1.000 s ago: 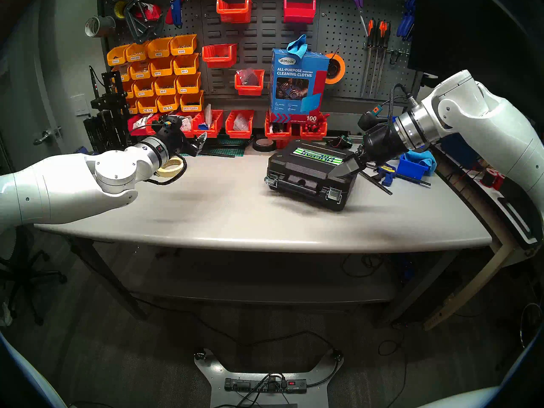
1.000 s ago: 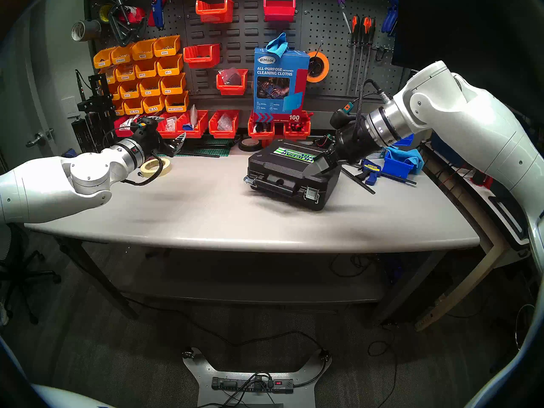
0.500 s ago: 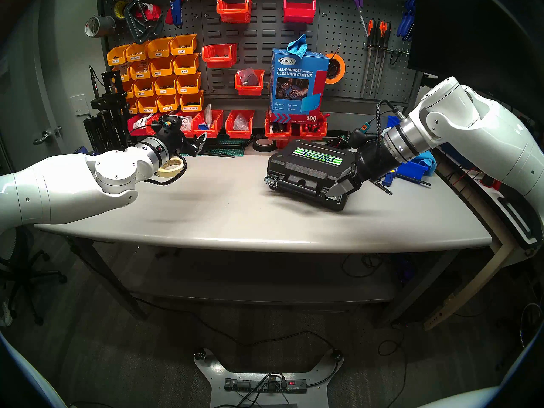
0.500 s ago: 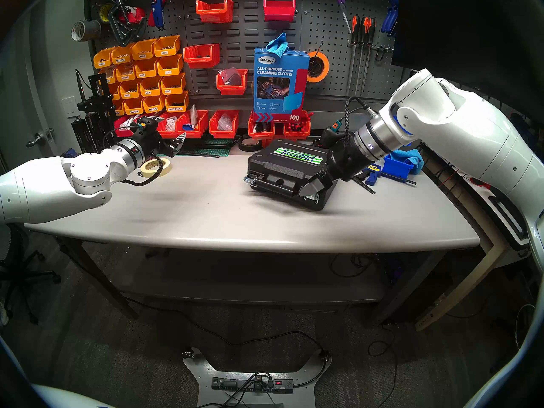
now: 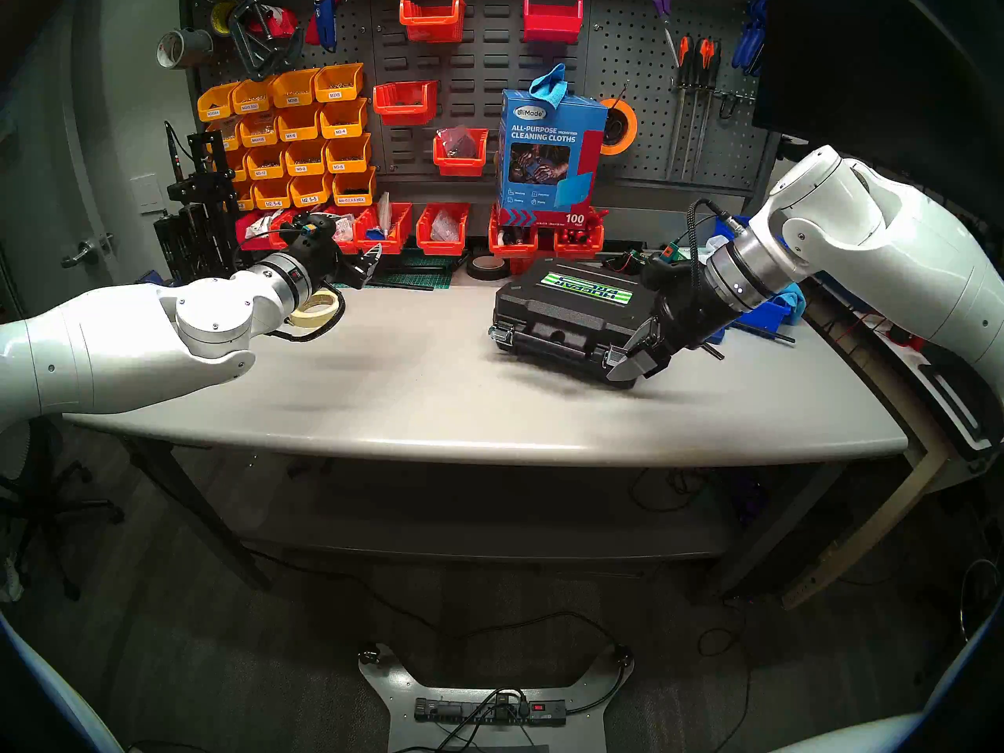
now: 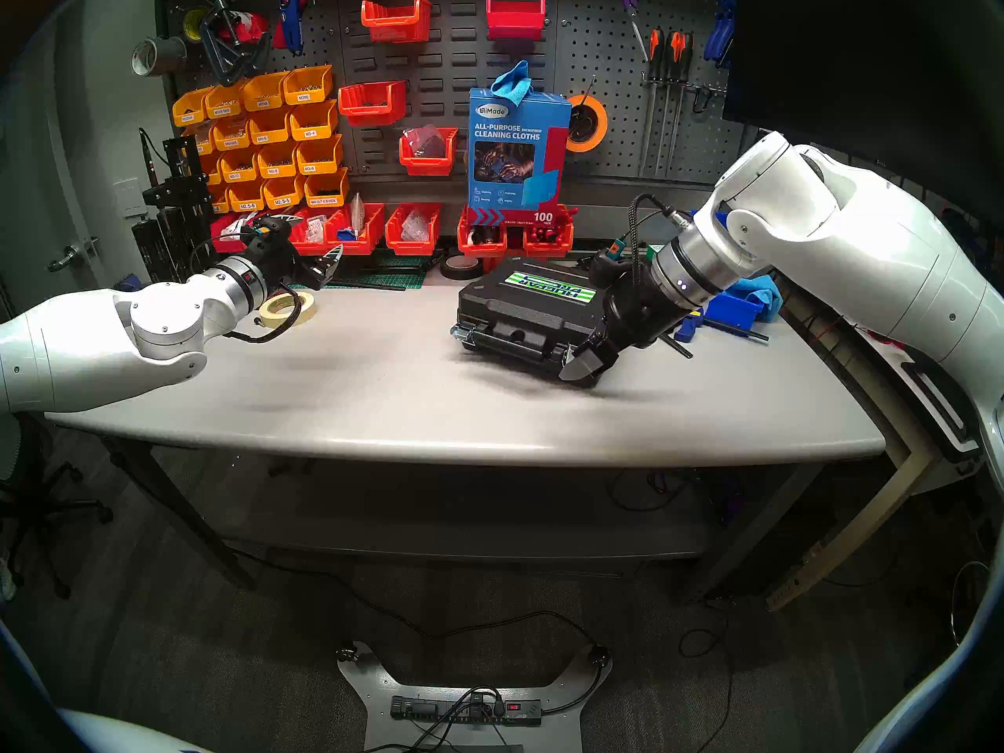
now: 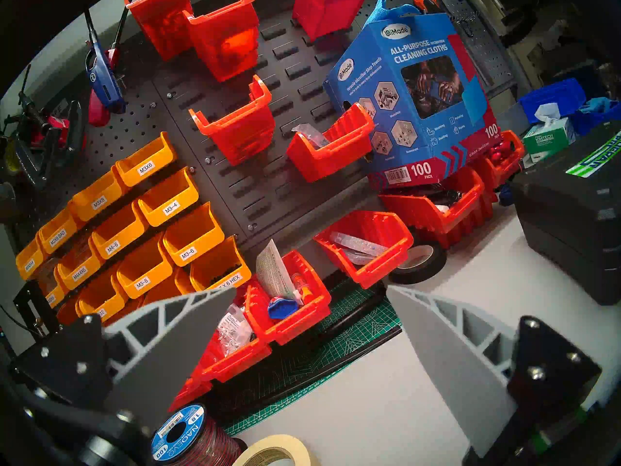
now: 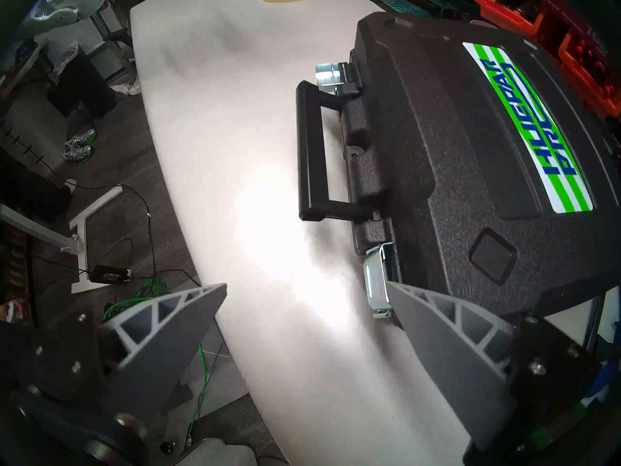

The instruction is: Open the tool box

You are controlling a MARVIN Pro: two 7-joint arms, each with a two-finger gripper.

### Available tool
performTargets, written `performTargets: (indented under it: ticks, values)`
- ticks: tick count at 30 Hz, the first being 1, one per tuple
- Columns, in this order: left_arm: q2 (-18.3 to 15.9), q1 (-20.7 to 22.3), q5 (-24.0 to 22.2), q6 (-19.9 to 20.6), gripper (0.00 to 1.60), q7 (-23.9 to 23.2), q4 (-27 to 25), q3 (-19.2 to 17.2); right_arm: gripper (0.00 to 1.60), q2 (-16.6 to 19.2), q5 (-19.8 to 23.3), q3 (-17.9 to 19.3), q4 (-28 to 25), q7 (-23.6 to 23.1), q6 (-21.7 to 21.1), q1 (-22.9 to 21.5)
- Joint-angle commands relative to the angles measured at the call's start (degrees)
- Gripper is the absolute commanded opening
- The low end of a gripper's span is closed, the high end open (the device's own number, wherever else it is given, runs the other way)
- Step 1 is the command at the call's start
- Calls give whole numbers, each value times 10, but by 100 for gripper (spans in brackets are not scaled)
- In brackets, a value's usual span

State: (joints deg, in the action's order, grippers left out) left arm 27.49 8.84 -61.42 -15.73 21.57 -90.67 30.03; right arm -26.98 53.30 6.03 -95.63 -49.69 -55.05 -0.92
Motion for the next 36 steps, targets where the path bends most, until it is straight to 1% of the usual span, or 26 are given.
performTargets:
  ticks: [1,8,10,12,13,23,31,36]
  values:
    - [1,10,1,-2,160,0,0,-8,160,2,-17,-12,-11,-31,0,-27]
    - [1,10,1,-2,160,1,0,-8,160,-3,-32,-42,-29,-34,0,-32]
    - [1,10,1,-2,160,1,0,-8,160,-4,-33,-47,-32,-35,0,-31]
    - [1,10,1,-2,160,1,0,-8,160,-3,-40,-64,-39,-36,0,-28]
    - [1,10,1,-2,160,1,0,-8,160,-3,-40,-64,-39,-36,0,-28]
    - [1,10,1,-2,160,2,0,-8,160,5,-63,-115,-56,-44,0,-14]
    - [2,11,1,-2,160,2,0,-9,160,10,-76,-184,-71,-50,0,-7]
    - [2,11,1,-2,160,2,0,-9,160,13,-86,-195,-68,-52,0,-21]
